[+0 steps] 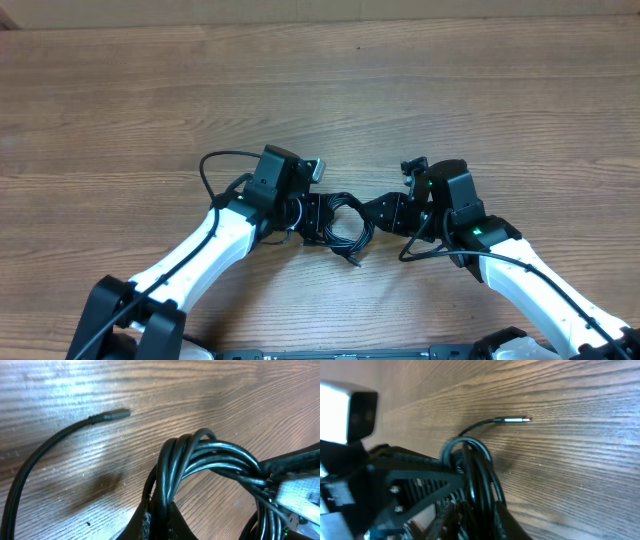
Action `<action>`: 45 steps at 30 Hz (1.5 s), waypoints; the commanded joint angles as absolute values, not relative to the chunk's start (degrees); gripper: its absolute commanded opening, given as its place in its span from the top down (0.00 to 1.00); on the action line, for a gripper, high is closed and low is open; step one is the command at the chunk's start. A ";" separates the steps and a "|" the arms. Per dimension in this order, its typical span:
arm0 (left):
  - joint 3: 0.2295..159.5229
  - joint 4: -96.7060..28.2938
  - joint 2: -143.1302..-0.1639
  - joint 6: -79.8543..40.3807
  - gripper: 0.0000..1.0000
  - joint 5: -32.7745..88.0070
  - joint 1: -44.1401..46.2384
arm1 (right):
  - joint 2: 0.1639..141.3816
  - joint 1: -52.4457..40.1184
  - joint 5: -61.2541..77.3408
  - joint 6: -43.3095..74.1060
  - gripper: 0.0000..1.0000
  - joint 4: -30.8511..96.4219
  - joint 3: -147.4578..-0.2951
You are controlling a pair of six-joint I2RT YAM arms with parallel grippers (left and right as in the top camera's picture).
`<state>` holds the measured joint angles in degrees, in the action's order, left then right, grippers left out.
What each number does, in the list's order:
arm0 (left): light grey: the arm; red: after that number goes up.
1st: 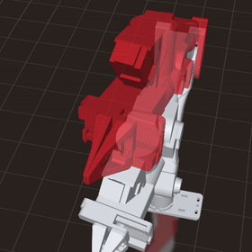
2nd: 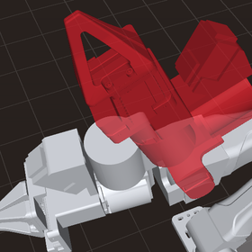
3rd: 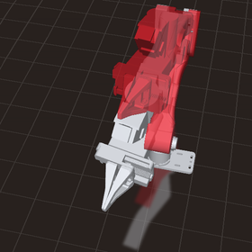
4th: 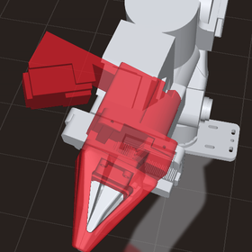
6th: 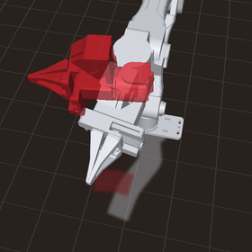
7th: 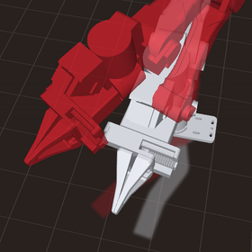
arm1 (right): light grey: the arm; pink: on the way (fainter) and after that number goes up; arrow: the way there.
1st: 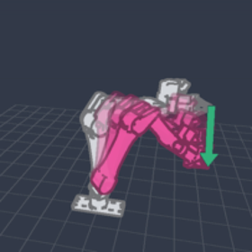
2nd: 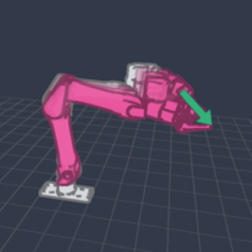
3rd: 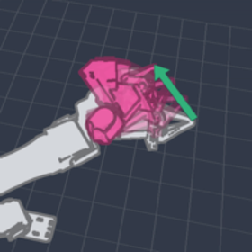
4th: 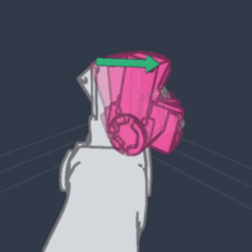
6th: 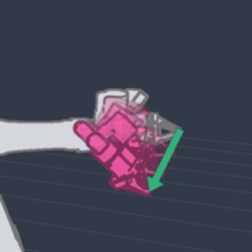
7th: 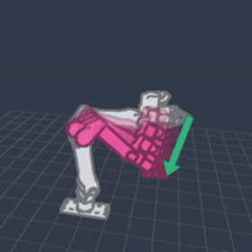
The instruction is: Untangle cables
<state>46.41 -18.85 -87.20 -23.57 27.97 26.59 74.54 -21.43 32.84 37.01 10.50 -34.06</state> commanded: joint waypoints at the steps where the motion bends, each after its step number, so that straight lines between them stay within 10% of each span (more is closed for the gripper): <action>1: 47.86 -17.56 -83.64 -22.70 0.96 30.04 26.92 | 75.05 -22.94 37.10 37.69 0.84 10.17 -34.04; 11: 47.86 -9.85 -78.70 -23.53 0.96 35.88 26.92 | 75.05 -22.94 39.38 37.69 0.79 10.35 -34.04; 16: 47.86 -7.88 -76.38 -29.19 0.96 33.67 26.92 | 75.05 -22.92 40.91 37.67 0.96 10.35 -34.04; 24: 47.86 -3.81 -75.92 -49.28 0.96 24.18 24.23 | 75.05 -22.92 32.18 37.50 0.96 16.19 -34.04; 39: 47.83 0.05 -76.01 -72.10 0.96 51.99 12.40 | 75.05 -22.85 14.41 37.52 0.90 22.52 -34.04; 41: 47.83 -0.08 -76.07 -69.08 0.96 51.13 12.40 | 75.05 -22.87 14.66 37.52 0.75 22.04 -34.04; 44: 47.83 -0.78 -76.07 -62.26 0.94 50.65 12.45 | 75.05 -22.87 14.68 37.50 0.00 22.52 -34.04; 45: 47.83 -1.61 -76.07 -60.25 0.92 50.59 12.43 | 75.05 -22.87 14.63 37.52 0.00 22.72 -34.04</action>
